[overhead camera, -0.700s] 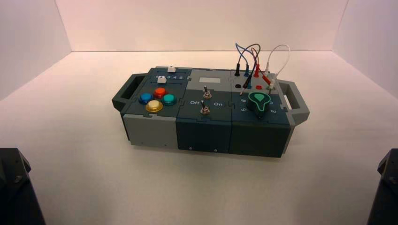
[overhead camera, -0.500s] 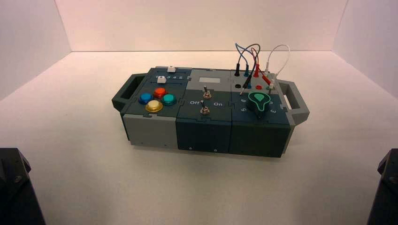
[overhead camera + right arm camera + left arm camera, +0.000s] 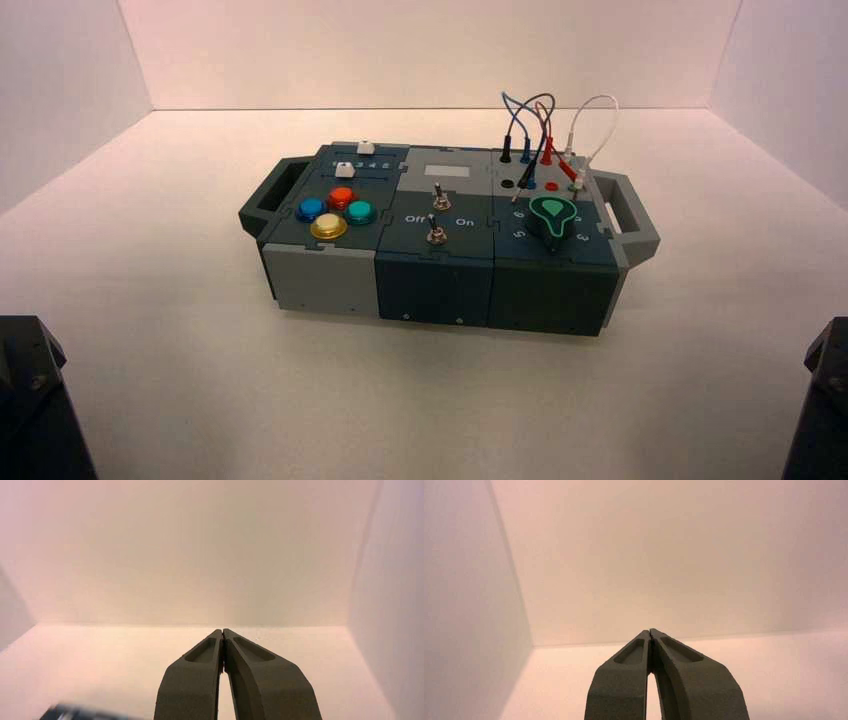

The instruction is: Push the red button with the left gripper.

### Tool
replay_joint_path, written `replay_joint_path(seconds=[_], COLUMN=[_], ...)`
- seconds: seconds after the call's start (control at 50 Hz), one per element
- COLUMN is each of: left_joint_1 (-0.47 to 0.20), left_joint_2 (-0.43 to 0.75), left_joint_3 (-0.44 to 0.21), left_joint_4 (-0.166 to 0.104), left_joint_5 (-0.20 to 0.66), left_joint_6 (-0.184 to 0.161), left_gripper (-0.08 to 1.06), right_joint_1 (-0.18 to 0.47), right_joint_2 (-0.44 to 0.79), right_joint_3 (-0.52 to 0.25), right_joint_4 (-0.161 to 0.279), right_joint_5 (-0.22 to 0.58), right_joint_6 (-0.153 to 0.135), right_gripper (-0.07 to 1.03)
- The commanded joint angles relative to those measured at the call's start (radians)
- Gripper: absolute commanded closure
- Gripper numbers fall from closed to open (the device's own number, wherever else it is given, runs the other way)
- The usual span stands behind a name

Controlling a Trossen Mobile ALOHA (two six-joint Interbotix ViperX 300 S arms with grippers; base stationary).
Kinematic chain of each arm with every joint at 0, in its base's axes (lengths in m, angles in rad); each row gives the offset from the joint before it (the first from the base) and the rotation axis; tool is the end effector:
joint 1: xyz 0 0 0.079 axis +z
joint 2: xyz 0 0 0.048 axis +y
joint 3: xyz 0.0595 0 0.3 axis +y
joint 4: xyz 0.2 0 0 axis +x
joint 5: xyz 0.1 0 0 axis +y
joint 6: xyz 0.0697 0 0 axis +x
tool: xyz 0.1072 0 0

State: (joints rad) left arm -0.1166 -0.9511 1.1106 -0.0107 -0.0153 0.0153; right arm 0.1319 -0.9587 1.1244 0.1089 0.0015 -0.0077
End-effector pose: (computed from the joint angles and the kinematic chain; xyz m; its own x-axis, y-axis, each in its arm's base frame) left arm 0.2598 -0.0304 0.2766 0.9829 -0.1150 -0.1437 0.1168 0.9931 0.0046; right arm 0.2567 0.0341 0.2692 0.9775 0.1298 -0.1664 -0.1143 0.9884 0.0996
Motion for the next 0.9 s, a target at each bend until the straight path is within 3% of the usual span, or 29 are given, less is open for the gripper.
replay_joint_path(seconds=[0.02,0.22,0.46,0.64,0.76,0.9], left_joint_1=[-0.066,-0.187,-0.291,-0.328,-0.377,-0.426], left_joint_2=[0.005,0.006,0.04,0.1,0.267,0.399], left_joint_3=[-0.087,-0.149,-0.172,-0.184,-0.224,-0.278], left_joint_4=[0.002,-0.002,-0.009,-0.015,-0.018,-0.023], left_joint_5=[0.169,0.425,0.612,0.643,0.601,0.591], left_joint_6=[0.015,0.018,0.017,0.017,0.017,0.015], left_gripper=[1.01,1.01,1.01,1.01,1.01,1.01], right_joint_1=[0.06,0.192,0.296,0.347,0.407,0.419], right_joint_2=[0.009,0.037,0.1,0.144,0.215,0.236], right_joint_3=[-0.052,-0.095,-0.123,-0.126,-0.14,-0.141], right_joint_4=[0.005,0.003,0.006,0.008,0.012,0.012], right_joint_5=[0.117,0.321,0.434,0.448,0.449,0.456], right_joint_6=[0.003,-0.002,-0.002,-0.002,-0.002,-0.003], right_gripper=[0.98,0.98,0.99,0.99,0.99,0.99])
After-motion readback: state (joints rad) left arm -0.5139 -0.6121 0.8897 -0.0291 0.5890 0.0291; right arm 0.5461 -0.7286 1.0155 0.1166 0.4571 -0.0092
